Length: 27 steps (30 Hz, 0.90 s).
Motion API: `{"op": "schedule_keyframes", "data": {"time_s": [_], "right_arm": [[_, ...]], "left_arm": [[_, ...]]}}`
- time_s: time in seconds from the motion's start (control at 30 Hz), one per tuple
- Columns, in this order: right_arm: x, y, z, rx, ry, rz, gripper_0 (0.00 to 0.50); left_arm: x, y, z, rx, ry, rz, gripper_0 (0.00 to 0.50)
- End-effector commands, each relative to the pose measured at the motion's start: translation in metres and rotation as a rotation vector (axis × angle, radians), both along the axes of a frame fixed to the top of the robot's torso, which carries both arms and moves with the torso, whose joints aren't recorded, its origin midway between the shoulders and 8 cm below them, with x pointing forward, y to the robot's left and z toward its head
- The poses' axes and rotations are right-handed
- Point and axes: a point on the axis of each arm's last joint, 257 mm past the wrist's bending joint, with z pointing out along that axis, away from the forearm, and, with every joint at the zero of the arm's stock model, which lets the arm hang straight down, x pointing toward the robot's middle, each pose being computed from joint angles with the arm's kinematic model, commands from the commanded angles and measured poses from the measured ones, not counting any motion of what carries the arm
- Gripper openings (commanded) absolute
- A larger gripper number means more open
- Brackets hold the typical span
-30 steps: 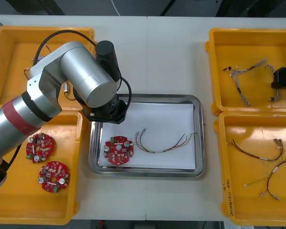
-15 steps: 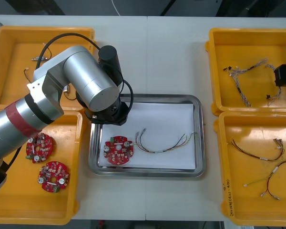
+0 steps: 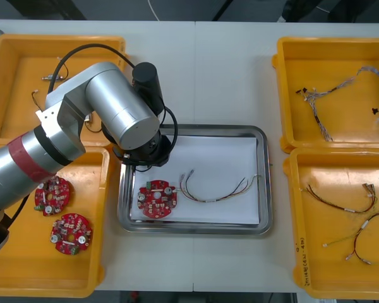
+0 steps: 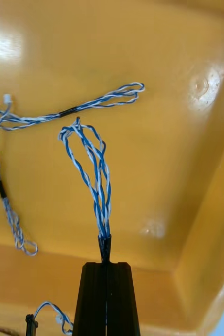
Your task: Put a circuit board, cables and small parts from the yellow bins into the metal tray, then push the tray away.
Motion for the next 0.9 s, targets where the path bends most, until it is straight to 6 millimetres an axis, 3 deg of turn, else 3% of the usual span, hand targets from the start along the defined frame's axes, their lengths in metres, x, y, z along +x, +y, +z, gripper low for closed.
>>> {"op": "schedule_keyframes", "data": {"time_s": [0.03,0.17,0.33,0.5,0.9], "right_arm": [[-0.016,0.006,0.029,-0.012,-0.023,0.015,0.000],[-0.031,0.024,0.041,-0.019,-0.007,0.068,0.000],[-0.022,0.047,0.073,-0.051,-0.115,0.143,0.000],[-0.020,0.079,0.090,-0.075,-0.196,0.233,0.000],[-0.044,0.171,0.074,-0.208,-0.221,0.559,0.000]], "left_arm": [[0.000,-0.008,0.033,-0.047,-0.057,0.072,0.500],[0.000,-0.001,0.055,-0.046,-0.090,0.099,0.500],[0.003,0.011,0.086,-0.074,-0.124,0.134,0.500],[0.007,0.035,0.114,-0.083,-0.155,0.184,0.500],[0.018,0.109,0.179,-0.133,-0.228,0.342,0.500]]}}
